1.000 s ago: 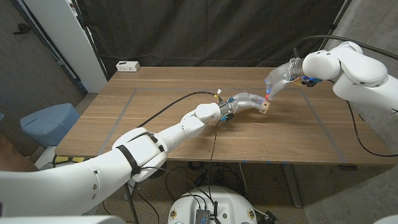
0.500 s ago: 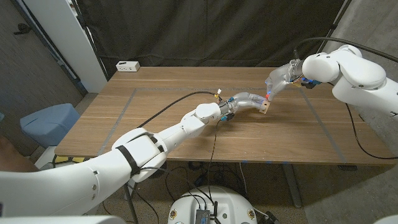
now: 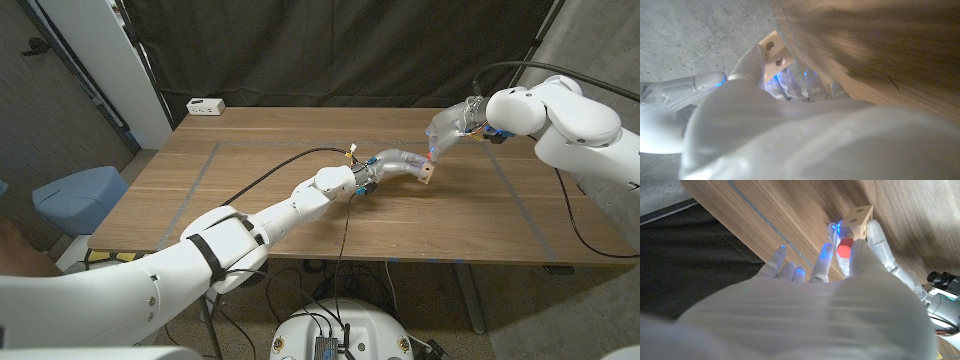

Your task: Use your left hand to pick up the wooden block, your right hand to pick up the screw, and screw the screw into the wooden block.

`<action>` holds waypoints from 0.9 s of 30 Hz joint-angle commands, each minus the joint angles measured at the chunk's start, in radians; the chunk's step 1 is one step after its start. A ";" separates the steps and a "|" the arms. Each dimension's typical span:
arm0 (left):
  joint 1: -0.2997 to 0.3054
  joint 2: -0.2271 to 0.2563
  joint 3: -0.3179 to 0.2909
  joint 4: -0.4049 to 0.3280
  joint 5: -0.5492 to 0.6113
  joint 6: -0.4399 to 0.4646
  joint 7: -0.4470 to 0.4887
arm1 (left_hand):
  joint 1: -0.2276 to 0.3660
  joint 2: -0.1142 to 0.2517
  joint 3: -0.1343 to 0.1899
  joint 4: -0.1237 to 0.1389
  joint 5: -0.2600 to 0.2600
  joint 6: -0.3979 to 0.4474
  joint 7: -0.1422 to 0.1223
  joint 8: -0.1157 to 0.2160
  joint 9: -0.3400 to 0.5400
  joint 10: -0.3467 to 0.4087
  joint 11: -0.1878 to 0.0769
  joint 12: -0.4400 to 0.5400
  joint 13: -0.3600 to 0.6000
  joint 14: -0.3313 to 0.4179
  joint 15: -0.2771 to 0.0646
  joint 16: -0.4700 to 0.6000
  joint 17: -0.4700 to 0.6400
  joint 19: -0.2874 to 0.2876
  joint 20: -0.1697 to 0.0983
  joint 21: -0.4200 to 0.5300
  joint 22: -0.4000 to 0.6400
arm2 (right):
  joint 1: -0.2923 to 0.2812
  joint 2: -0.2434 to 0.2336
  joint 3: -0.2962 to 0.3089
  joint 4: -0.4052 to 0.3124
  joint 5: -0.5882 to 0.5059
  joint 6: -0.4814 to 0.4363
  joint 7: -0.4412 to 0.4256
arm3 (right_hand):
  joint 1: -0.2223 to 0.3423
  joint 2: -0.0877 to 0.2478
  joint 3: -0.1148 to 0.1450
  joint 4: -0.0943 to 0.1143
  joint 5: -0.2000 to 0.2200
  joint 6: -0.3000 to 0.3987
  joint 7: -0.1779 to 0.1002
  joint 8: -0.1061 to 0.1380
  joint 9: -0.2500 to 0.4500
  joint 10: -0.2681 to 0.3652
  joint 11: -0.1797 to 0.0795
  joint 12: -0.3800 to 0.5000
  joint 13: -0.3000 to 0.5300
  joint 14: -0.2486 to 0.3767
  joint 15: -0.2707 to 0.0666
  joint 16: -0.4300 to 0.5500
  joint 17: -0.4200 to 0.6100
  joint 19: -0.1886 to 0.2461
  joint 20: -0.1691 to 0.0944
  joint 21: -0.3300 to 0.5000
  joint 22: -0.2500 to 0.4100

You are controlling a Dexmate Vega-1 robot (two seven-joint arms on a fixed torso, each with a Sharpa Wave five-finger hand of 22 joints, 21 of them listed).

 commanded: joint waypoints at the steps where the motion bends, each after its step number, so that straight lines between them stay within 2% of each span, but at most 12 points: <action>1: -0.011 -0.014 0.001 0.030 -0.001 -0.010 -0.004 | -0.042 0.056 0.051 0.043 0.007 0.051 0.022 0.007 0.011 0.007 -0.002 0.008 0.002 0.009 -0.052 0.001 0.005 0.007 0.002 0.007 0.006 | -0.013 -0.004 0.007 0.006 0.009 0.009 -0.029 | 0.014 0.000 0.011 0.000 -0.003 0.018 -0.002 0.006 0.004 0.018 -0.011 0.009 0.003 0.018 -0.076 0.006 0.003 0.013 -0.008 0.007 0.003; 8: -0.015 -0.018 0.002 0.038 0.001 -0.014 -0.005 | -0.042 0.057 0.052 0.043 0.007 0.051 0.021 0.006 0.011 0.005 -0.002 0.007 0.002 0.009 -0.052 0.001 0.005 0.007 0.003 0.007 0.006 | -0.020 -0.008 0.010 0.005 0.010 0.012 -0.041 | 0.026 0.001 0.022 -0.001 -0.003 0.056 -0.009 0.020 0.003 0.032 -0.036 0.009 0.002 0.029 -0.081 0.007 0.003 0.019 -0.012 0.007 0.003; 27: -0.015 -0.018 0.002 0.034 0.002 -0.011 -0.003 | -0.043 0.056 0.053 0.043 0.007 0.052 0.021 0.005 0.011 0.006 -0.002 0.009 0.002 0.008 -0.052 -0.001 0.004 0.008 0.002 0.007 0.006 | -0.022 -0.007 0.005 0.005 -0.009 0.011 -0.046 | 0.037 0.001 0.034 0.000 -0.004 0.093 -0.012 0.032 0.001 0.053 -0.053 0.009 0.001 0.046 -0.089 0.009 0.004 0.030 -0.024 0.007 0.003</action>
